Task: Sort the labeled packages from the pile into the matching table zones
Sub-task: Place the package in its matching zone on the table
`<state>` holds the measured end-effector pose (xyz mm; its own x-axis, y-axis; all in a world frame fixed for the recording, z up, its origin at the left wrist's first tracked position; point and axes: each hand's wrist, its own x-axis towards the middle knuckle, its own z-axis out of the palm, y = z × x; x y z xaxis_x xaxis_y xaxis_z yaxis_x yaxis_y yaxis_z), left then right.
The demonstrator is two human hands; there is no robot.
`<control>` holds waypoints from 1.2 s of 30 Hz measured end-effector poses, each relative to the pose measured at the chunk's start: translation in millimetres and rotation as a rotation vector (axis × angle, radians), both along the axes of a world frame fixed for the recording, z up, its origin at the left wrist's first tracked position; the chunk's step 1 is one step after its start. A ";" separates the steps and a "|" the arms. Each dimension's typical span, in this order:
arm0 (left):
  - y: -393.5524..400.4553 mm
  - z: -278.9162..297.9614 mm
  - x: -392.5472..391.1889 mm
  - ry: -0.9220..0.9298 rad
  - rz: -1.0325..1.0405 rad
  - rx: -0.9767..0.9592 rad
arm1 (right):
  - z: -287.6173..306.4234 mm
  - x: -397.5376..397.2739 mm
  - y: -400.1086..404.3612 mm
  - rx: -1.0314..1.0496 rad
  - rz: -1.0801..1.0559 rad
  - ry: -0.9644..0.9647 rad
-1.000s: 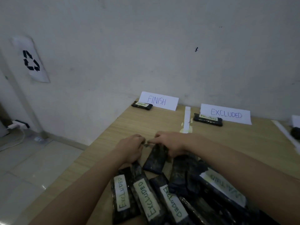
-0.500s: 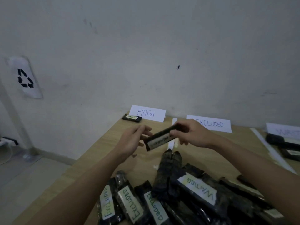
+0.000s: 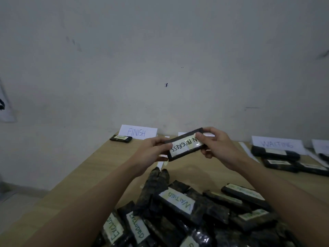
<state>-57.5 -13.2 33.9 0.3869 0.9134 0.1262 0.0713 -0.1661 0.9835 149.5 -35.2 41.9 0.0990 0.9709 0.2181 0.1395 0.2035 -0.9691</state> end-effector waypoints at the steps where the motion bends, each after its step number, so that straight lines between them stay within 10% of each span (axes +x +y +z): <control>1: -2.2 0.8 4.2 0.031 -0.032 -0.001 | 0.0 1.6 -2.8 0.030 -0.061 0.040; 7: -23.0 11.4 41.4 0.388 -0.225 0.150 | 12.7 13.4 -26.7 0.164 -0.172 0.054; 15: -41.5 17.3 97.3 0.106 -0.195 0.119 | 25.0 55.3 -67.0 0.290 -0.203 -0.814; 26: -81.6 -8.6 214.3 -0.033 -0.358 0.095 | -9.5 144.9 -136.6 0.330 -0.438 -0.822; 36: -115.9 -41.2 334.2 0.030 -0.468 -0.035 | -67.4 262.1 -199.8 0.216 -0.670 -1.280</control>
